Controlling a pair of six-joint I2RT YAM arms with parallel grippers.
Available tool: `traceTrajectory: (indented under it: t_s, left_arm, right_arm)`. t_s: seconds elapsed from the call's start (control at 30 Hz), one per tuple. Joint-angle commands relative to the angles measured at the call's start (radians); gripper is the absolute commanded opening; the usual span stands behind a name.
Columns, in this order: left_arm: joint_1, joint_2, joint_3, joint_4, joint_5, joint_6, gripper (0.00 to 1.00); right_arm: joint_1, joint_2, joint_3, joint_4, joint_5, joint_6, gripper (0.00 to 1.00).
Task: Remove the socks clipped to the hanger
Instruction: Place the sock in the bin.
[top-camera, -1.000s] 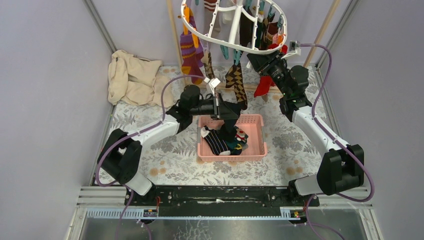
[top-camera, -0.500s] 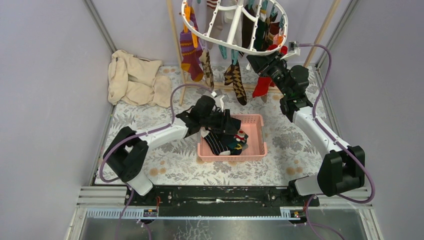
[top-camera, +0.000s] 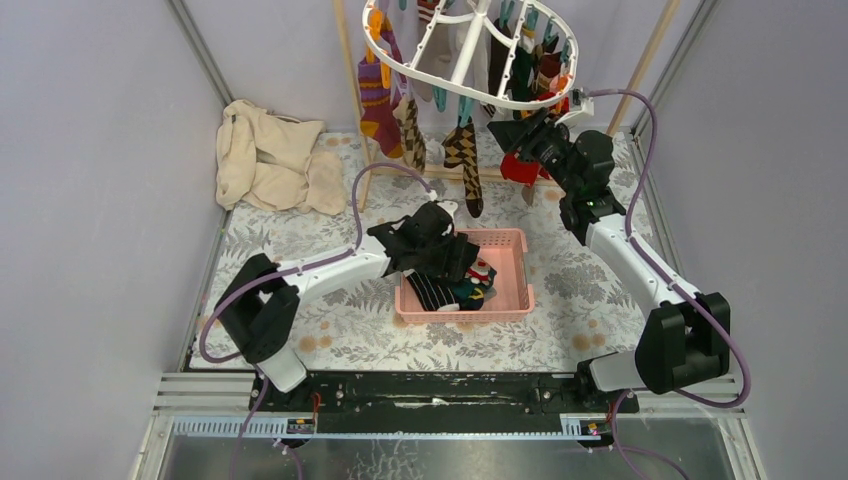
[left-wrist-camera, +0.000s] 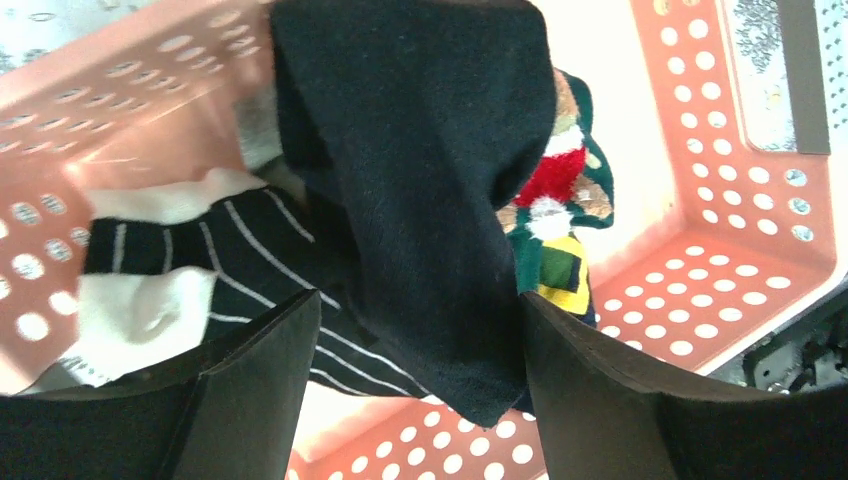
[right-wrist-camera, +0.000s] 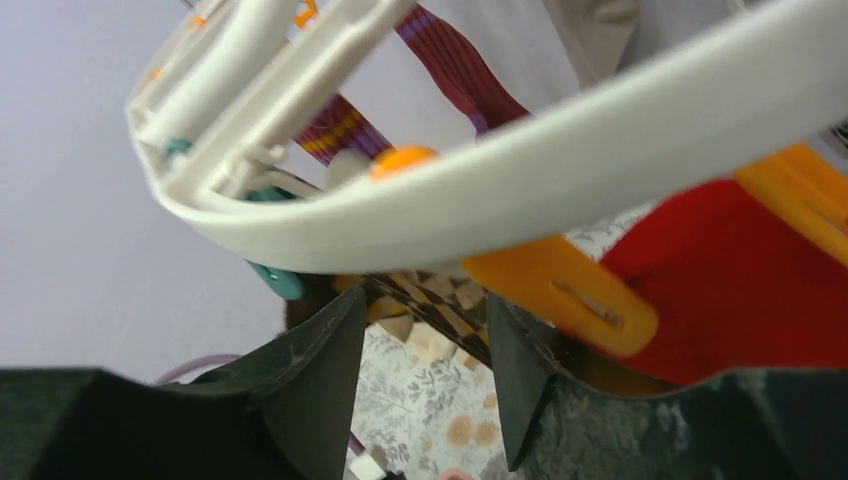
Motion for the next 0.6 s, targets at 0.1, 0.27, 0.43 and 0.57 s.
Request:
traceTrajectory:
  t_s: [0.1,0.27,0.43,0.57]
  left_arm:
    - [-0.01,-0.112,0.07,-0.059,-0.098,0.03,0.96]
    - [-0.01,-0.13,0.11,-0.059,-0.075,0.036,0.99]
    - [-0.011,-0.13,0.132,-0.059,-0.048,0.032,0.99]
    - [-0.013,-0.133,0.137,-0.059,-0.05,0.031,0.99]
  right_arm:
    - [-0.006,-0.096,-0.063,-0.086,-0.006,-0.078,0.59]
    - [-0.006,-0.14,-0.108,-0.129,0.004,-0.115,0.61]
    - [-0.006,-0.181,-0.116,-0.239,0.071,-0.173,0.63]
    - [-0.009,-0.216,-0.113,-0.331,0.195,-0.217,0.7]
